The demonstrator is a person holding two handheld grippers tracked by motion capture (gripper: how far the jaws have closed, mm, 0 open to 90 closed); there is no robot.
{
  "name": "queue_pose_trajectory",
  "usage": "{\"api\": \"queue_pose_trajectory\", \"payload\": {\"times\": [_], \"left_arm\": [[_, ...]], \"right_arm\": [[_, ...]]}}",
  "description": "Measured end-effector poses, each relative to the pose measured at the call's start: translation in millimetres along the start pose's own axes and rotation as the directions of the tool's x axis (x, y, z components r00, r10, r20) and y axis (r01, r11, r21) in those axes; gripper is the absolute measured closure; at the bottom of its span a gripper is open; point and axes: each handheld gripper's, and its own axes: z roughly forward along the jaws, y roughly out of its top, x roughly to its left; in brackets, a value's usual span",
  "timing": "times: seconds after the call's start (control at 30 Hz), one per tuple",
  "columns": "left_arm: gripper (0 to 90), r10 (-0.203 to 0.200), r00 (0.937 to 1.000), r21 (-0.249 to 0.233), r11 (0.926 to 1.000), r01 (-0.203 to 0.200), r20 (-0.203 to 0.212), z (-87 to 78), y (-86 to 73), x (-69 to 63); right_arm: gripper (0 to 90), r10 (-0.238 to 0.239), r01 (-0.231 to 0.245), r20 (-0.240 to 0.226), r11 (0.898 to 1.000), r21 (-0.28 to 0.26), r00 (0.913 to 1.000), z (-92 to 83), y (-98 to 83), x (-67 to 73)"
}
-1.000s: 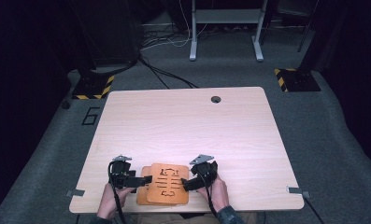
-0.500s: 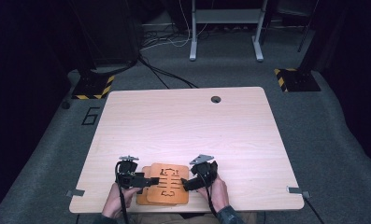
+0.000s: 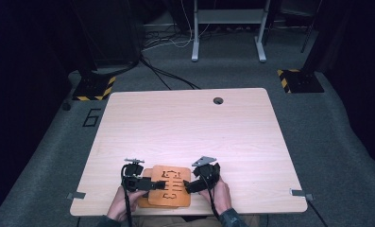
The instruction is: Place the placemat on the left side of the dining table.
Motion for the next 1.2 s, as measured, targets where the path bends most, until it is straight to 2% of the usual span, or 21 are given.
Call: {"api": "queue_pose_trajectory", "payload": {"times": [0.07,0.2,0.6,0.73,0.83,1.03,1.07,1.1,1.2], "left_arm": [[21.4,-0.002,1.0,0.003,1.0,0.002,0.009,0.4,0.1,-0.1],[25.1,-0.009,1.0,0.0,1.0,0.009,0.0,0.3,0.3,0.2],[38.1,-0.018,0.9998,-0.006,0.9998,0.018,0.0,-7.4,3.1,0.4],[45.4,-0.023,0.9997,-0.016,0.9996,0.023,0.002,-11.1,4.8,-0.4],[49.1,-0.02,0.9997,-0.02,0.9996,0.02,-0.014,-12.9,7.9,-3.7],[52.1,-0.022,0.9997,-0.025,0.9995,0.022,-0.011,-16.5,12.2,-10.0],[52.2,-0.011,0.9999,-0.018,0.9998,0.011,-0.005,-18.8,14.1,-11.8],[53.3,-0.021,0.9997,-0.027,0.9994,0.02,-0.01,-19.1,14.8,-13.8],[54.5,-0.009,0.9999,-0.023,0.9997,0.009,-0.01,-20.2,16.4,-15.0]], "right_arm": [[0.0,0.0,0.0,0.0,1.0,-0.001,1.0,0.0,0.0,0.0],[0.0,-0.017,0.017,0.003,1.0,-0.006,0.9999,0.1,-0.1,-1.1],[0.0,-0.004,0.004,-0.001,1.0,-0.006,1.0,-0.8,-0.4,-1.2],[0.0,-0.007,0.007,0.005,1.0,-0.012,1.0,-2.2,-1.3,-0.7],[0.0,-0.009,0.009,0.008,1.0,-0.016,0.9999,-2.8,-2.1,-1.6],[0.0,0.004,-0.003,0.005,1.0,-0.02,1.0,-3.9,-3.8,-3.2],[0.0,0.005,-0.005,0.007,1.0,-0.02,1.0,-4.5,-4.5,-3.9],[0.0,0.013,-0.013,0.008,1.0,-0.02,0.9999,-4.8,-4.9,-3.6],[0.0,0.004,-0.003,0.011,1.0,-0.026,0.9999,-5.0,-5.2,-4.3]]}}
